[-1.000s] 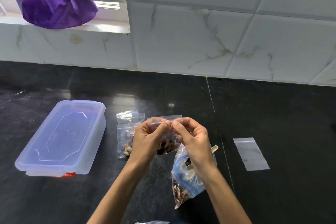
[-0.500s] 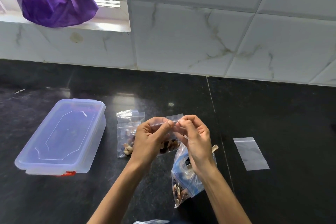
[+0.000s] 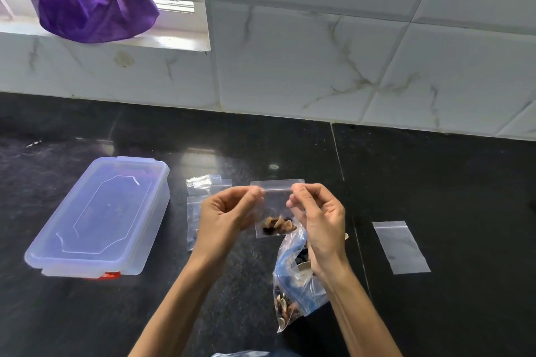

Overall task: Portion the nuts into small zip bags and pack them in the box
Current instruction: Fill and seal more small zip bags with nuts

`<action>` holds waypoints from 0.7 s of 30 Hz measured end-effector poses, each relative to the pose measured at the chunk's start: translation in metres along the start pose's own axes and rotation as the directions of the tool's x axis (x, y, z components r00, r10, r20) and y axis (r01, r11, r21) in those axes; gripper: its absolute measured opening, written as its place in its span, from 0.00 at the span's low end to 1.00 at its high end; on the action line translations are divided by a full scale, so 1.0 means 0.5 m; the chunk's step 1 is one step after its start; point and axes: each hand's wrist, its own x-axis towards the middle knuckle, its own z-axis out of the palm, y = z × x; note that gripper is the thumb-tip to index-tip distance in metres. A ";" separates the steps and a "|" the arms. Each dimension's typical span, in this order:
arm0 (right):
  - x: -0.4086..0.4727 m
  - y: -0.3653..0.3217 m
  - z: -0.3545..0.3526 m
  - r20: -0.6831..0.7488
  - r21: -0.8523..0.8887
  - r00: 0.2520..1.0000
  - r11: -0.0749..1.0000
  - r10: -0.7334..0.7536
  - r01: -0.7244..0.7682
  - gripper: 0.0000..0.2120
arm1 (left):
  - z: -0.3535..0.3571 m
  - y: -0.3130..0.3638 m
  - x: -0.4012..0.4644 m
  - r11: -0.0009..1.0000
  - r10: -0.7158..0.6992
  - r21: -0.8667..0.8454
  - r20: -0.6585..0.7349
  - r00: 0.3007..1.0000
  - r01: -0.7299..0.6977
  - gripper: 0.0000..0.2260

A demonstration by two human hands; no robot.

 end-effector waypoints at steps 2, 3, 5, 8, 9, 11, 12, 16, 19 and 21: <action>0.003 0.003 -0.003 -0.002 0.009 1.000 1.000 0.018 -0.018 0.09 | -0.002 -0.003 0.003 1.000 0.006 -0.021 -0.040 0.999 -0.007 0.09; 0.002 0.003 -0.002 0.003 0.004 1.000 1.000 0.028 -0.028 0.08 | -0.002 -0.005 0.004 1.000 0.014 -0.015 -0.043 0.999 -0.015 0.08; 0.003 0.006 -0.006 0.054 -0.051 0.998 0.998 0.031 -0.029 0.05 | 0.000 -0.004 0.005 0.999 0.039 0.003 -0.036 0.999 -0.039 0.08; 0.017 0.002 -0.013 0.218 -0.228 0.975 0.974 0.052 -0.001 0.22 | 0.005 -0.001 0.005 0.996 0.086 0.039 0.002 0.996 -0.086 0.08; 0.020 -0.002 -0.011 0.253 -0.275 0.966 0.961 0.061 0.011 0.22 | 0.006 -0.001 0.004 0.994 0.097 0.042 0.015 0.995 -0.098 0.07; 0.023 -0.004 -0.004 0.290 -0.298 0.956 0.953 0.048 0.043 0.15 | 0.006 -0.004 0.006 0.989 0.129 0.075 0.030 0.991 -0.131 0.07; 0.025 -0.002 -0.003 0.294 -0.289 0.955 0.956 0.032 0.057 0.12 | 0.005 -0.007 0.007 0.983 0.148 0.105 0.032 0.988 -0.151 0.07; 0.023 0.005 -0.003 0.317 -0.312 0.948 0.945 0.006 0.098 0.06 | 0.004 -0.016 0.004 0.957 0.209 0.198 0.038 0.977 -0.212 0.08; 0.021 0.003 -0.002 0.324 -0.328 0.946 0.939 0.008 0.105 0.03 | 0.004 -0.023 0.002 0.937 0.240 0.251 0.043 0.970 -0.243 0.08; 0.021 0.000 -0.001 0.330 -0.315 0.944 0.943 0.004 0.106 0.04 | 0.004 -0.023 0.003 0.930 0.255 0.264 0.036 0.966 -0.255 0.08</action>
